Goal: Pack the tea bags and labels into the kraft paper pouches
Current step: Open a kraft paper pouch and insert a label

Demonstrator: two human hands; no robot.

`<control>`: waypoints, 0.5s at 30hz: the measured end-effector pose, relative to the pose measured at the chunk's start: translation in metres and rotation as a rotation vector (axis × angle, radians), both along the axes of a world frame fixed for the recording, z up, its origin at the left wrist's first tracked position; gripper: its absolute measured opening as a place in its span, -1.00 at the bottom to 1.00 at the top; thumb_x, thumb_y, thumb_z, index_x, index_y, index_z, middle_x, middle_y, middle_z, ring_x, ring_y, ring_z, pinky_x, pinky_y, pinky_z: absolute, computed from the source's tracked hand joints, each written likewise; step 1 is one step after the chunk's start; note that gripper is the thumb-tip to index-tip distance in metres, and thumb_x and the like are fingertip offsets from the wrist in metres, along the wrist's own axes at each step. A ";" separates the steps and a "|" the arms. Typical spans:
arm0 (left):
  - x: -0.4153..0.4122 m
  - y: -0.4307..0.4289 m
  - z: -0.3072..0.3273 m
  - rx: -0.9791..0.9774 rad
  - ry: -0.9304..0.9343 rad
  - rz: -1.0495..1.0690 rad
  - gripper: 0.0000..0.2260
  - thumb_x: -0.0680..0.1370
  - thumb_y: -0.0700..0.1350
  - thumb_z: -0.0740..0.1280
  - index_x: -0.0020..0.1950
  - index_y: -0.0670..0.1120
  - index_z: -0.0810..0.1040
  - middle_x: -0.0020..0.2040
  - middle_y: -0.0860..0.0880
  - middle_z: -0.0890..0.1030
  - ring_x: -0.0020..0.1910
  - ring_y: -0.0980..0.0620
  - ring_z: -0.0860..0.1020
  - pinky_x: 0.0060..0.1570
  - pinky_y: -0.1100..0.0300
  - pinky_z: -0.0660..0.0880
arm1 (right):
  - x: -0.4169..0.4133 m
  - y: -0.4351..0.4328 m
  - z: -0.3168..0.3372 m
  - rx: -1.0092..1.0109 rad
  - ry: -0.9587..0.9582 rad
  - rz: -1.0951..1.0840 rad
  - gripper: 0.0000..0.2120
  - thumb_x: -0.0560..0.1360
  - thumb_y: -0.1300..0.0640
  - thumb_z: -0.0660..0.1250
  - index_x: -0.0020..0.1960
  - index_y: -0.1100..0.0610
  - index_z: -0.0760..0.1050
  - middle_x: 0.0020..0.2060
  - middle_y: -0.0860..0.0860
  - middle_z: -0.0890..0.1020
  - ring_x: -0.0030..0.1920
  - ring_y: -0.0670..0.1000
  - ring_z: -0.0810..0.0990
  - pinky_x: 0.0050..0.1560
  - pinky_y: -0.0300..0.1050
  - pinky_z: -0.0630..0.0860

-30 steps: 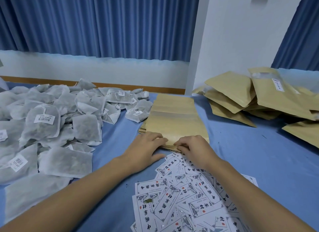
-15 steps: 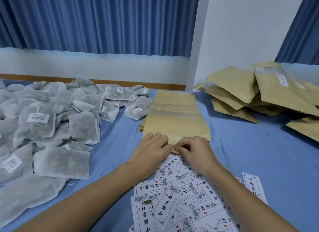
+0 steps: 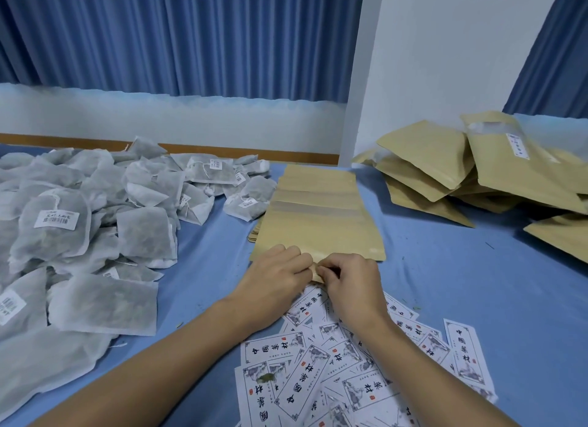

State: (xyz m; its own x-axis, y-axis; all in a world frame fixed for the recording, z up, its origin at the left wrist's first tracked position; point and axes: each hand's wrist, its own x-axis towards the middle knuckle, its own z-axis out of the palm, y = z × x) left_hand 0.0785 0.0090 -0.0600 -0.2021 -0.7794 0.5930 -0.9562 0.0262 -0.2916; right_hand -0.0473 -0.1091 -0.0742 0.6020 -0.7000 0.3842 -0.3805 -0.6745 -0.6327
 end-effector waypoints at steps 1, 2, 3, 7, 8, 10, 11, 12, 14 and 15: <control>0.000 0.000 0.002 -0.009 0.003 -0.007 -0.84 0.35 -0.29 0.49 -0.27 -0.07 0.57 -0.26 0.02 0.49 -0.24 0.00 0.42 -0.25 0.17 0.30 | 0.000 0.002 0.000 0.007 -0.009 -0.002 -0.86 0.54 0.17 0.42 -0.19 0.06 0.67 -0.37 -0.06 0.65 -0.29 0.01 0.60 -0.22 -0.03 0.54; 0.001 0.001 0.003 -0.019 0.004 -0.017 -0.85 0.36 -0.29 0.49 -0.27 -0.08 0.58 -0.26 0.02 0.49 -0.23 0.01 0.40 -0.24 0.17 0.28 | 0.000 0.004 0.001 0.012 -0.014 0.000 -0.86 0.54 0.17 0.42 -0.18 0.05 0.68 -0.37 -0.06 0.65 -0.30 0.00 0.60 -0.23 -0.04 0.54; 0.000 0.002 0.004 -0.021 0.009 -0.038 -0.87 0.39 -0.29 0.47 -0.26 -0.08 0.59 -0.25 0.02 0.50 -0.23 0.01 0.39 -0.24 0.18 0.28 | -0.001 0.006 0.003 0.013 -0.019 -0.003 -0.86 0.54 0.18 0.42 -0.17 0.05 0.68 -0.36 -0.06 0.66 -0.30 -0.01 0.61 -0.22 -0.05 0.54; -0.010 0.009 -0.004 0.038 -0.023 -0.168 -0.82 0.48 -0.32 0.34 -0.27 -0.09 0.54 -0.25 0.00 0.48 -0.26 0.00 0.39 -0.23 0.16 0.28 | -0.007 -0.007 0.017 0.007 -0.145 -0.137 -0.87 0.54 0.17 0.41 -0.17 0.04 0.67 -0.32 -0.07 0.67 -0.26 -0.03 0.62 -0.18 -0.08 0.54; -0.011 0.009 -0.005 0.034 -0.023 -0.154 -0.83 0.49 -0.33 0.35 -0.25 -0.10 0.54 -0.24 -0.01 0.48 -0.25 -0.01 0.39 -0.23 0.16 0.30 | -0.009 -0.008 0.020 -0.003 -0.147 -0.123 -0.87 0.55 0.16 0.41 -0.17 0.04 0.65 -0.33 -0.08 0.67 -0.26 -0.03 0.62 -0.18 -0.08 0.54; -0.008 0.008 -0.004 0.021 0.046 -0.100 -0.89 0.48 -0.31 0.41 -0.20 -0.13 0.59 -0.20 -0.04 0.54 -0.23 -0.04 0.49 -0.21 0.12 0.43 | -0.012 -0.005 0.021 -0.043 -0.066 -0.029 -0.88 0.56 0.13 0.40 -0.16 0.02 0.62 -0.31 -0.11 0.66 -0.23 -0.05 0.61 -0.19 -0.07 0.53; -0.007 0.008 -0.002 0.032 0.086 -0.085 -0.92 0.48 -0.32 0.42 -0.15 -0.15 0.61 -0.15 -0.07 0.59 -0.18 -0.07 0.55 -0.18 0.08 0.50 | -0.012 -0.003 0.020 -0.093 0.016 0.007 -0.91 0.55 0.09 0.40 -0.14 0.00 0.60 -0.28 -0.13 0.65 -0.20 -0.05 0.60 -0.22 -0.07 0.51; -0.007 0.009 -0.002 0.053 0.109 -0.086 -0.92 0.47 -0.33 0.41 -0.10 -0.16 0.62 -0.09 -0.09 0.62 -0.13 -0.08 0.58 -0.16 0.06 0.53 | -0.013 0.000 0.018 -0.159 0.108 0.029 -0.94 0.54 0.04 0.39 -0.11 -0.02 0.56 -0.23 -0.14 0.63 -0.15 -0.05 0.58 -0.25 -0.08 0.49; -0.010 0.012 -0.004 0.145 0.138 -0.077 -0.83 0.41 -0.34 0.39 -0.06 -0.13 0.60 -0.11 -0.05 0.62 -0.18 -0.04 0.58 -0.26 0.08 0.51 | -0.015 -0.001 0.015 -0.244 0.264 0.067 -0.98 0.53 0.03 0.33 -0.07 -0.04 0.51 -0.06 -0.13 0.59 0.01 -0.05 0.54 -0.24 -0.09 0.49; -0.012 0.015 -0.004 0.193 0.151 -0.047 -0.76 0.34 -0.34 0.41 -0.07 -0.10 0.57 -0.18 -0.01 0.59 -0.27 -0.02 0.55 -0.37 0.11 0.47 | -0.017 -0.002 0.014 -0.247 0.317 0.082 -0.93 0.56 0.06 0.28 -0.02 -0.05 0.54 0.03 -0.12 0.58 0.07 -0.05 0.53 -0.19 -0.07 0.53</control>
